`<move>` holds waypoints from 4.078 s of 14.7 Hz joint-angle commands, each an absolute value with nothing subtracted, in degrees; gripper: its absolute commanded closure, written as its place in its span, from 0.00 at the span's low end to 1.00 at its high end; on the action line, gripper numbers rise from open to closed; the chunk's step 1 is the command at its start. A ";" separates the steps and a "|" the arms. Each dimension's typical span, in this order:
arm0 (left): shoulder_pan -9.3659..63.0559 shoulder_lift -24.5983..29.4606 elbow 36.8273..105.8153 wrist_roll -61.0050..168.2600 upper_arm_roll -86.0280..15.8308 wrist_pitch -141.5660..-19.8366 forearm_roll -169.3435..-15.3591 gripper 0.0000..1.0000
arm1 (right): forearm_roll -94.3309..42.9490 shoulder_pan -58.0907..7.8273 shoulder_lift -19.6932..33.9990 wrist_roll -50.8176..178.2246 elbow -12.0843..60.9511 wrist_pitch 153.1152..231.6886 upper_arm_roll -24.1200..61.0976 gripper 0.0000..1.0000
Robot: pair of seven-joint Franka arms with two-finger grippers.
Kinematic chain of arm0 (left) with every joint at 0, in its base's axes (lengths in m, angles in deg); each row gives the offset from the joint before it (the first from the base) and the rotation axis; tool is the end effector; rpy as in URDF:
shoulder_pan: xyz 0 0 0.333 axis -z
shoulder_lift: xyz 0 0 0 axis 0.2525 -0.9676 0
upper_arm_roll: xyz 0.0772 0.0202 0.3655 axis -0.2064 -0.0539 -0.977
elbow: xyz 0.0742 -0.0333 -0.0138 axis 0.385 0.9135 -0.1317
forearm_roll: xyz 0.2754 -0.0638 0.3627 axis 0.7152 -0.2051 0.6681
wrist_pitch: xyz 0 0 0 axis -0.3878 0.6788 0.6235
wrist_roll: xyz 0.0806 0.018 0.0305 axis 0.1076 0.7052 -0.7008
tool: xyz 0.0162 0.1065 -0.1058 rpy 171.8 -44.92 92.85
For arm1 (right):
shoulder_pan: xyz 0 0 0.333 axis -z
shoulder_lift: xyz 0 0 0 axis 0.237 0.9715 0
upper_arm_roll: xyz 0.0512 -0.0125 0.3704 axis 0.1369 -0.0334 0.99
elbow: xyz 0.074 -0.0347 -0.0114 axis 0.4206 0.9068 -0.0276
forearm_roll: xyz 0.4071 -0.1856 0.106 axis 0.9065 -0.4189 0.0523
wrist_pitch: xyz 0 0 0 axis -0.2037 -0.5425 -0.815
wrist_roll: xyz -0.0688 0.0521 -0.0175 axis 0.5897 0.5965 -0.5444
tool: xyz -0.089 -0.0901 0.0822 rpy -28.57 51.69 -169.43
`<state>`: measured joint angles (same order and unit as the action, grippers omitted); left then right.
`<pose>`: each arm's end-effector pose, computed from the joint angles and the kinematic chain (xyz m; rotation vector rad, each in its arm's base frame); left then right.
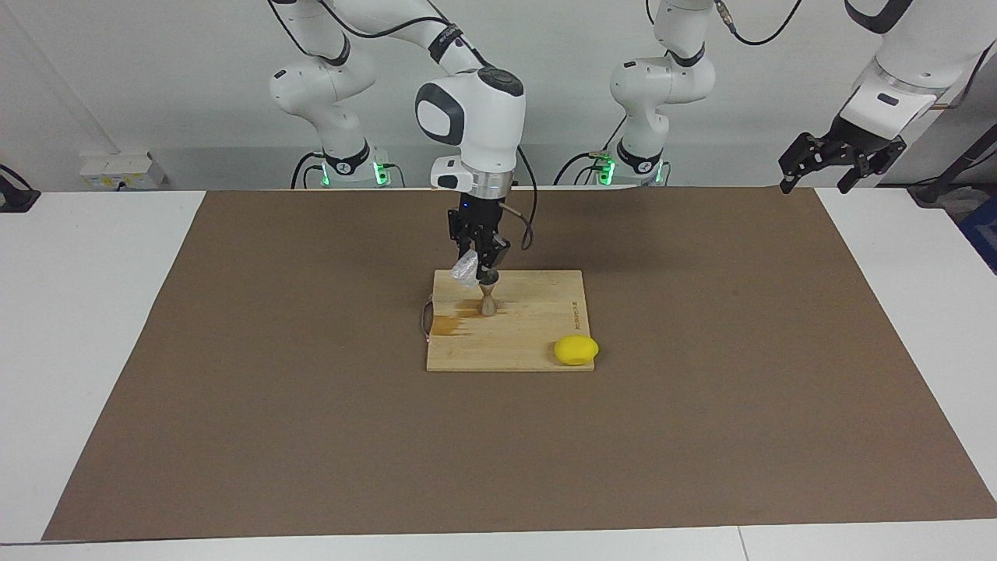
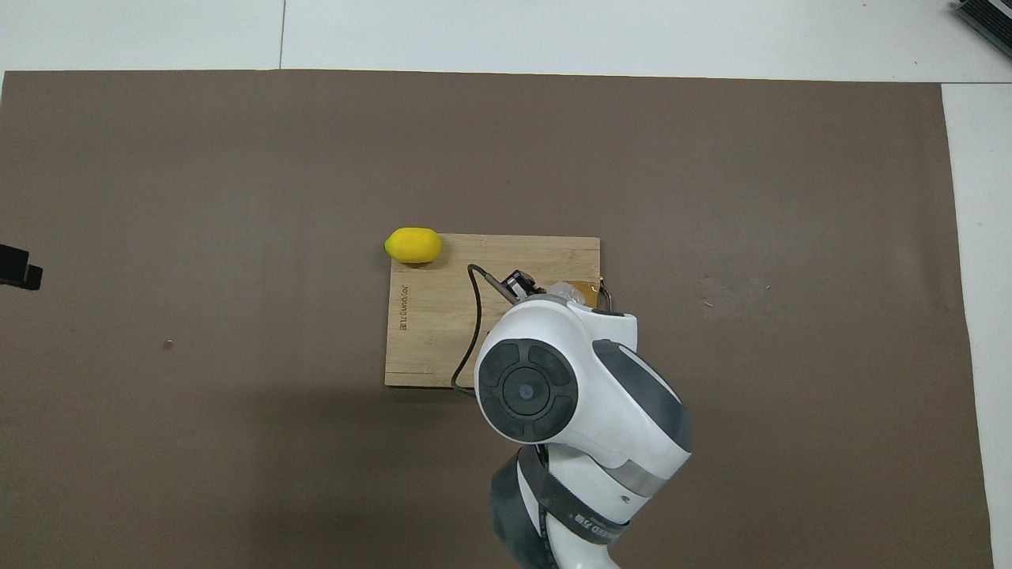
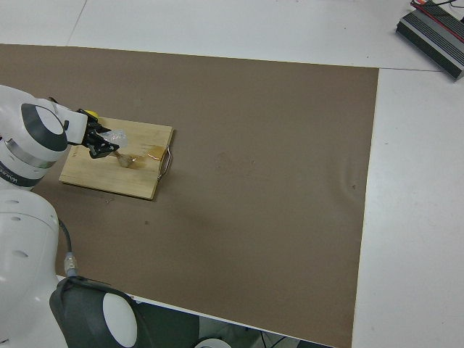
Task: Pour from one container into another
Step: 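Tilt the glass cup with the right gripper above the dark cup, then turn the glass cup upright and carry it off the board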
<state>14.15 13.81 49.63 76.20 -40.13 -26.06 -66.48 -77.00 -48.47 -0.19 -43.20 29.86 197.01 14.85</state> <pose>0.5994 0.0281 0.6685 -3.1316 0.1255 0.0659 0.5501 0.3964 0.4237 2.7808 -1.3060 0.4917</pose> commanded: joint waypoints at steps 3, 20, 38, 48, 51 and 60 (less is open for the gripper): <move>15.51 15.74 52.21 71.88 -39.80 -27.31 -65.98 0.00 | -79.22 -48.25 -1.60 -44.93 31.34 198.64 15.07 0.93; 15.51 15.66 51.77 71.53 -39.36 -27.40 -67.21 0.00 | -58.23 -43.07 0.69 -44.93 28.70 199.52 14.89 0.95; 15.51 15.66 51.86 71.27 -39.36 -27.22 -67.21 0.00 | -43.01 -38.14 1.39 -38.87 28.88 201.37 14.89 0.96; 15.51 15.66 51.86 71.27 -39.36 -27.22 -67.21 0.00 | -37.14 -35.16 0.69 -37.64 28.87 200.14 14.89 0.98; 15.51 15.66 51.86 71.27 -39.36 -27.22 -67.21 0.00 | -28.97 -31.21 0.51 -34.39 30.62 199.87 14.80 0.98; 15.51 15.66 51.77 71.27 -39.36 -27.22 -67.21 0.00 | -12.53 -16.71 2.00 -12.45 39.41 198.12 14.80 0.97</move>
